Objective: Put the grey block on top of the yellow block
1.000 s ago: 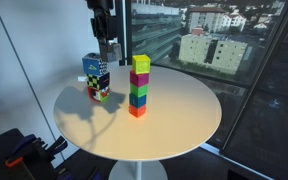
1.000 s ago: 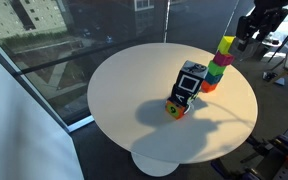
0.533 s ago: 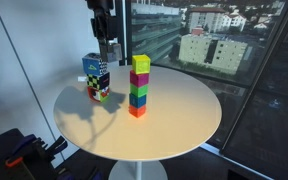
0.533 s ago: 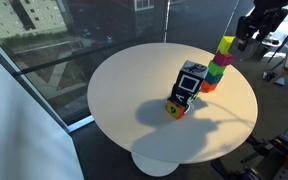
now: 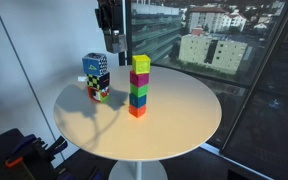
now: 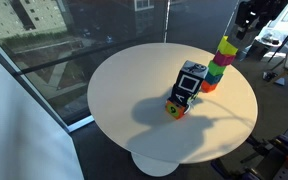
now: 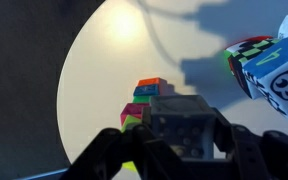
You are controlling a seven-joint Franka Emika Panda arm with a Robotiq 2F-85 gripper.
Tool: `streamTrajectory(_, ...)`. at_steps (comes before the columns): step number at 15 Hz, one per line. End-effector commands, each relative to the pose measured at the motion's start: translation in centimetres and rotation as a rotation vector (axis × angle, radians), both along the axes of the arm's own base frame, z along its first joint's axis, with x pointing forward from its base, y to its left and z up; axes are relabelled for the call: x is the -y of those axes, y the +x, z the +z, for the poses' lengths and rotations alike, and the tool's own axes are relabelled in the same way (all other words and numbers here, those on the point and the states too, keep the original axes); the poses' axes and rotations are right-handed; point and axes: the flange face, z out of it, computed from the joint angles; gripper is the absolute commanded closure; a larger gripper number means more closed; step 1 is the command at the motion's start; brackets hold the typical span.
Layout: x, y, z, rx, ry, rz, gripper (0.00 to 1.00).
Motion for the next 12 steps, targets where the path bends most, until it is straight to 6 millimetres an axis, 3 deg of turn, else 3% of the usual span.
streamTrajectory(1, 0.9, 1.6, 1.4, -0.005, 0.02, -0.053, 0.68)
streamTrajectory(12, 2.9, 5.7, 1.9, -0.054, 0.021, -0.18, 0.68)
